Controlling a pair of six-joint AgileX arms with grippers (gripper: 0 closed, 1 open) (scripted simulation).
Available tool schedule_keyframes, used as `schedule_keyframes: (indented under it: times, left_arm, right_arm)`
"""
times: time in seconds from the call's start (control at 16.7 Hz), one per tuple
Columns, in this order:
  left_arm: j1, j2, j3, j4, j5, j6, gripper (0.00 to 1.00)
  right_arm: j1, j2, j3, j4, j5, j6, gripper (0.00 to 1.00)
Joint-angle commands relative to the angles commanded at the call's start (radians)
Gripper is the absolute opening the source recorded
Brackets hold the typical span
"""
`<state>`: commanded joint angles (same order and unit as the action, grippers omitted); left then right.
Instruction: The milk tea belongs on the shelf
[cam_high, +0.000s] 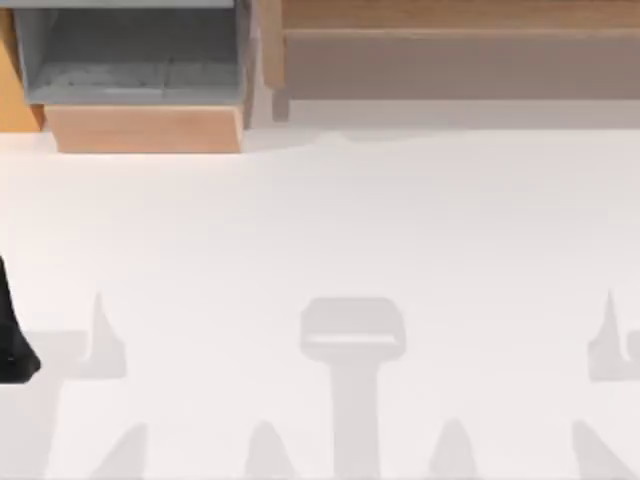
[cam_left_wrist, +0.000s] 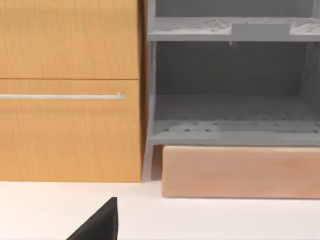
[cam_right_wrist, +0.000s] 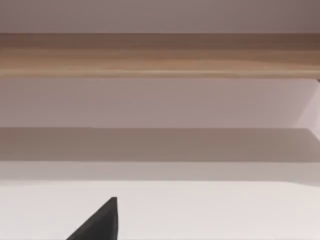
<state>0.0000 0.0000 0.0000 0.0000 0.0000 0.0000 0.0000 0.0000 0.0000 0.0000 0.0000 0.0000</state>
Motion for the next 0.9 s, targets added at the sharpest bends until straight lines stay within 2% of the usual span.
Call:
schedule_keyframes:
  times: [0.24,0.42,0.9]
  left_arm:
    - [0.000,0.000,0.000,0.000,0.000,0.000,1.00]
    - [0.000,0.000,0.000,0.000,0.000,0.000,1.00]
    - [0.000,0.000,0.000,0.000,0.000,0.000,1.00]
  right_arm:
    - [-0.015,0.029,0.007,0.022,-0.012,0.001,1.00]
    - [-0.072,0.149,0.035,0.116,-0.063,0.006,1.00]
    - [-0.351,0.803,0.177,0.612,-0.331,0.016,1.00]
